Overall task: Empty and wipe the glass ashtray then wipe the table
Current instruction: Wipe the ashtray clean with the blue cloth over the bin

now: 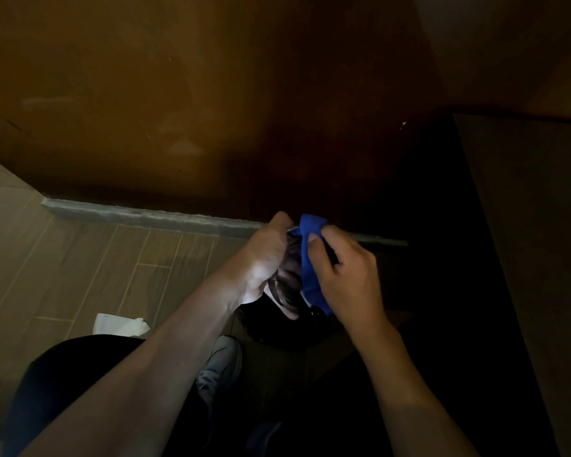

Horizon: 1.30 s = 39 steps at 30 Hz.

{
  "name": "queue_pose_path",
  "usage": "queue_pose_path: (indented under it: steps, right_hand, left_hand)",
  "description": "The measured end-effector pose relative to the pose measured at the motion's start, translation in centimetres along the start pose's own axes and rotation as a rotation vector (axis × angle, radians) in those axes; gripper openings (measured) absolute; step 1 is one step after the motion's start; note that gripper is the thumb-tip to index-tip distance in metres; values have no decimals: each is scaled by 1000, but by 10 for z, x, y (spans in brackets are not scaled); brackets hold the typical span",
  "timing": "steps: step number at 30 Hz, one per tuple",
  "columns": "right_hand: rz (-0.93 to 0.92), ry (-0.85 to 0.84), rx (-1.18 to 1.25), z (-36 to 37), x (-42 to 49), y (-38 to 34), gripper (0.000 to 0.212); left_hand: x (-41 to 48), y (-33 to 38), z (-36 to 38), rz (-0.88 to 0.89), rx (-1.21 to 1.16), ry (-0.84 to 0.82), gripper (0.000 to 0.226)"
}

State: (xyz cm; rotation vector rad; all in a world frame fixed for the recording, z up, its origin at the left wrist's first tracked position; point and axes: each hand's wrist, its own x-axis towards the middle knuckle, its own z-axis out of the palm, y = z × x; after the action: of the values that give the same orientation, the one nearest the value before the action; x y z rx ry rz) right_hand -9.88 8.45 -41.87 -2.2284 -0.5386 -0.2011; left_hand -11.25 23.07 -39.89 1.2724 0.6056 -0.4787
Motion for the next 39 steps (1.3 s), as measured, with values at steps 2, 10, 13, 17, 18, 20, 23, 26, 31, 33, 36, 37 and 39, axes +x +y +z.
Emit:
queue_pose_path:
  steps: [2,10,13,17,18,20,23,26,31,33,36,37,39]
  right_hand:
    - [90,31,16,4,0,-4,21]
    - [52,5,38,-4,0,0,16]
    - [200,62,110,2,1,-9,22]
    - [529,196,497,3,8,-17,28]
    - [632,287,658,0,11,-18,26]
    - [773,473,900,-8,17,-15,20]
    - [816,547,961,-20,15,-4,18]
    - [874,461,1012,-17,8,-4,23]
    - [804,307,925,3,4,-20,30]
    - [732,264,905,6,4,-22,33]
    - [675,259,811,11,3,-18,30]
    - [691,271,794,14,3,-17,32]
    - [758,294,823,15,3,-18,33]
  left_hand:
    - [-1,-2,3,28,53,15,43]
    - [-5,2,3,13,66,11,49]
    - [-3,0,7,31,84,-23,51]
    - [-1,-2,8,70,88,-10,62]
    - [-1,-1,7,93,71,0,62]
    - [-2,4,5,160,-19,27,59]
    - [-5,12,5,291,-246,68,44]
    - [-5,13,10,438,-354,126,34]
    - [-6,3,19,674,-207,224,31]
    - [-9,0,20,757,-127,213,31]
    - [-11,-7,21,842,-29,215,30]
    - [-11,-11,24,856,10,224,30]
    - [-10,-19,28,889,110,248,34]
